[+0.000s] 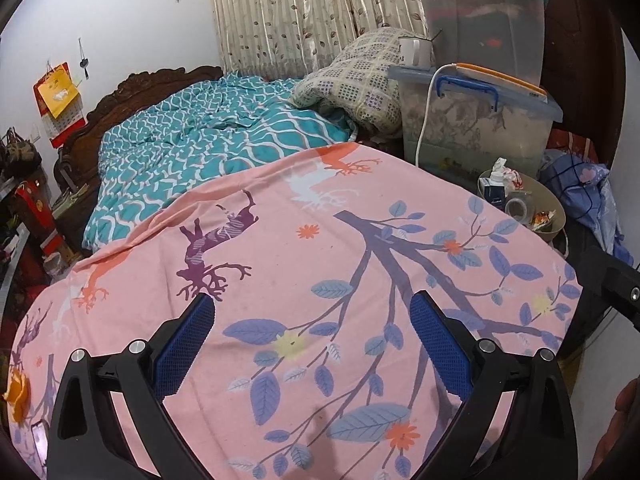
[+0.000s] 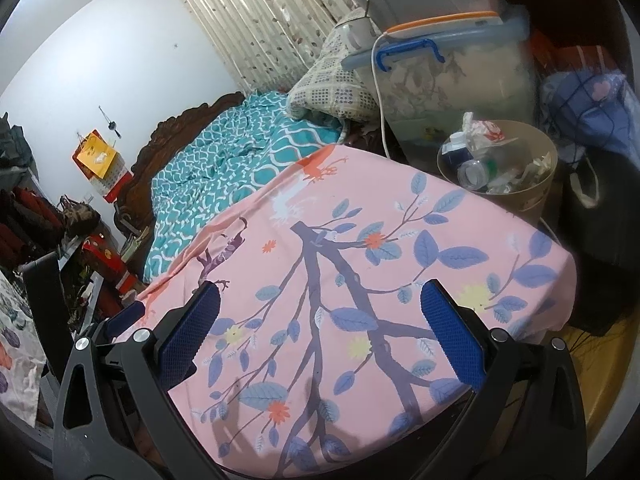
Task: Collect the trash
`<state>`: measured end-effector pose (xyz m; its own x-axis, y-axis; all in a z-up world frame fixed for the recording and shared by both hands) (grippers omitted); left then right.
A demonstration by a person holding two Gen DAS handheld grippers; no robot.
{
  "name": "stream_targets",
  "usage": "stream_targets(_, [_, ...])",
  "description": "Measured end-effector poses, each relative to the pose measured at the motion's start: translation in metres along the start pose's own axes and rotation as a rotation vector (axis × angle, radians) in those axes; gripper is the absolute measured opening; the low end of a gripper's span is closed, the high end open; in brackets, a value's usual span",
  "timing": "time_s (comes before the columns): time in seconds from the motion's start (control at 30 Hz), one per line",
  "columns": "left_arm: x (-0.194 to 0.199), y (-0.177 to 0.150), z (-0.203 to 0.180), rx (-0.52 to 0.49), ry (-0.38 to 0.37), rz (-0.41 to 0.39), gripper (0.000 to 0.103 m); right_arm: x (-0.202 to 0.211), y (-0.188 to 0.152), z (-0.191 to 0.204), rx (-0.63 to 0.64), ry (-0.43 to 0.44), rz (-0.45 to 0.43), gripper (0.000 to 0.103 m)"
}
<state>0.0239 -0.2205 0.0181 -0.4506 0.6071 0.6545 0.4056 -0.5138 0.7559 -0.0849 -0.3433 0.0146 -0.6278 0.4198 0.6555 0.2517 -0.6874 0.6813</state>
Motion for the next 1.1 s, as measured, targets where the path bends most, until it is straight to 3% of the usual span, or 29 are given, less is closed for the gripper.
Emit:
stream_targets(0.83, [0.003, -0.004, -0.007, 0.002, -0.015, 0.034, 0.094, 0.015, 0.007, -0.008, 0.01, -0.053, -0.055, 0.099])
stream_targets(1.1, [0.012, 0.003, -0.008, -0.007, 0.018, 0.007, 0.094, 0.032, 0.016, -0.01, 0.019, -0.088, -0.148, 0.099])
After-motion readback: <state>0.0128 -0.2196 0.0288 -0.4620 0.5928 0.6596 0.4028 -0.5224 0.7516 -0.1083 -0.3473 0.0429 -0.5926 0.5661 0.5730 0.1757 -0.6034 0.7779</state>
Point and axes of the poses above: each gripper's, at about its wrist camera, not at the fingertips, and x roughly against the way its jaws point, z to its left, y to its top, the point moved 8 cm from there along -x, roughly the way its jaws point, and after that the axes turned 15 degrees about -y, right-handed, at the moved point
